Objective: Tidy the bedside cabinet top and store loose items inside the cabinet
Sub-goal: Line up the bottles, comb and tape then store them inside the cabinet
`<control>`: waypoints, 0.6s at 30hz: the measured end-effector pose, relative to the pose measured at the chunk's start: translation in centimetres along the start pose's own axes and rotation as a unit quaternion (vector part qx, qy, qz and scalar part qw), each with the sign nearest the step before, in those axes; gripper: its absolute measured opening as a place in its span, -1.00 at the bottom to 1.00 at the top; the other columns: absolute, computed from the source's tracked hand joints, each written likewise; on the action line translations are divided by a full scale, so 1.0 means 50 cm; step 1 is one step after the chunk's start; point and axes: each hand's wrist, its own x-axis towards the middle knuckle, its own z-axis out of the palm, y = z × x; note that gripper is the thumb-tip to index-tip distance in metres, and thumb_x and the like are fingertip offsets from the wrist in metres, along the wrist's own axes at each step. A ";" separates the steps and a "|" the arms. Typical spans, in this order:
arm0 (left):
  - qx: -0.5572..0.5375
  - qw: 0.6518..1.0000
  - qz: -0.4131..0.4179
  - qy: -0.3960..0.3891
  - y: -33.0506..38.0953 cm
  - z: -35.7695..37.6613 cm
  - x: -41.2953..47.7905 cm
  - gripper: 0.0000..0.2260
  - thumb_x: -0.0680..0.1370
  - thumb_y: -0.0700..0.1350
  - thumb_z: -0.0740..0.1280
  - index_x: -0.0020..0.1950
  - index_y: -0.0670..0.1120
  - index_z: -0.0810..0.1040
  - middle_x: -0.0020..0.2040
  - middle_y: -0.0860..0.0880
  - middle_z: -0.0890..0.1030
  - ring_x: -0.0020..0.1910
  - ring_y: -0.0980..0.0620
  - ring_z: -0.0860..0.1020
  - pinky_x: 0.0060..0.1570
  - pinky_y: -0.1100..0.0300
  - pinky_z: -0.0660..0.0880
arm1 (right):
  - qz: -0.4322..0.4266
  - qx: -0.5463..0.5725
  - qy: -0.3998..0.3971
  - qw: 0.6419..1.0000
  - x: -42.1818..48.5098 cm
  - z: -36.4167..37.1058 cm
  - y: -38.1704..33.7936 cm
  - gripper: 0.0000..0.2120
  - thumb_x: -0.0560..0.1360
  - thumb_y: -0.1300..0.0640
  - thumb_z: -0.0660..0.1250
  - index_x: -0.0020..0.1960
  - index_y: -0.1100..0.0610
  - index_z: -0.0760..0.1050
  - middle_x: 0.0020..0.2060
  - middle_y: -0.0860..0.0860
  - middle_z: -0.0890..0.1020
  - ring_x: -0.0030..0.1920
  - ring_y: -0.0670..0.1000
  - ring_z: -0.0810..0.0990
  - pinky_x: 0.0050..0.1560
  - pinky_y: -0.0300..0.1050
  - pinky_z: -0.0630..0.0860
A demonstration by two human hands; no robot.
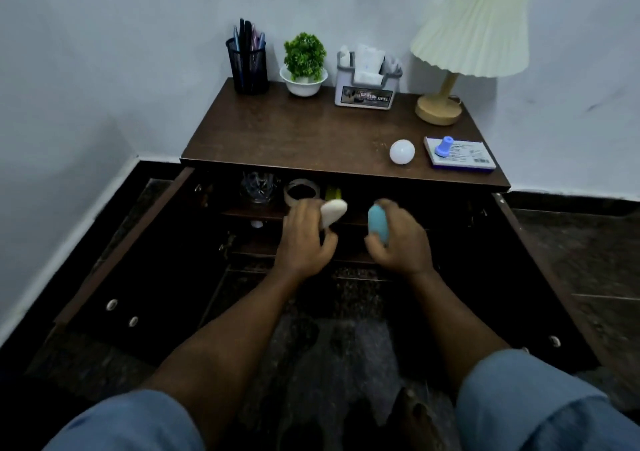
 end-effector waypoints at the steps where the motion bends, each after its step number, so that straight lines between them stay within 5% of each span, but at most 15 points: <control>1: 0.021 0.999 -0.008 -0.030 -0.016 0.013 -0.011 -0.62 0.48 -0.07 0.38 0.25 -0.12 0.41 0.08 -0.10 0.44 0.07 -0.19 0.47 0.01 -0.02 0.38 | 0.023 -0.007 -0.038 0.999 -0.012 0.012 0.019 -0.40 0.39 -0.07 0.33 0.40 0.03 0.39 0.05 0.17 0.63 0.04 0.25 0.63 -0.07 0.04 0.58; 6: 0.007 0.990 -0.126 -0.068 -0.039 0.071 0.033 -0.74 0.51 -0.06 0.42 0.04 -0.01 0.34 0.02 -0.08 0.50 0.06 -0.17 0.50 -0.05 0.05 0.28 | 0.171 0.086 -0.032 0.981 0.032 0.064 0.077 -0.49 0.49 -0.03 0.36 0.39 -0.01 0.30 0.16 0.15 0.61 0.10 0.20 0.63 -0.05 -0.08 0.48; 11: -0.081 0.979 -0.181 -0.054 -0.026 0.125 0.143 -0.79 0.48 -0.20 0.46 0.09 -0.21 0.63 0.06 -0.19 0.69 0.10 -0.24 0.62 0.06 -0.05 0.57 | 0.222 0.137 0.027 0.965 0.111 0.123 0.094 -0.55 0.49 0.02 0.40 0.29 0.20 0.41 0.12 0.22 0.65 0.09 0.28 0.64 -0.03 -0.06 0.49; 14: 0.002 0.978 -0.187 -0.093 -0.035 0.152 0.194 -0.78 0.52 -0.15 0.39 0.11 -0.20 0.68 0.11 -0.23 0.69 0.14 -0.26 0.63 0.12 -0.02 0.56 | 0.219 0.156 -0.036 0.962 0.133 0.142 0.108 -0.58 0.53 0.05 0.41 0.32 0.22 0.50 0.16 0.19 0.66 0.15 0.21 0.64 0.09 -0.05 0.52; 18: 0.179 0.932 -0.167 -0.267 -0.046 0.183 0.244 -0.71 0.63 -0.11 0.26 0.29 -0.16 0.61 0.33 -0.22 0.58 0.34 -0.23 0.52 0.29 -0.01 0.43 | 0.216 0.242 -0.080 0.943 0.137 0.142 0.133 -0.57 0.53 0.12 0.48 0.36 0.19 0.53 0.16 0.09 0.68 0.15 0.05 0.65 0.11 -0.12 0.53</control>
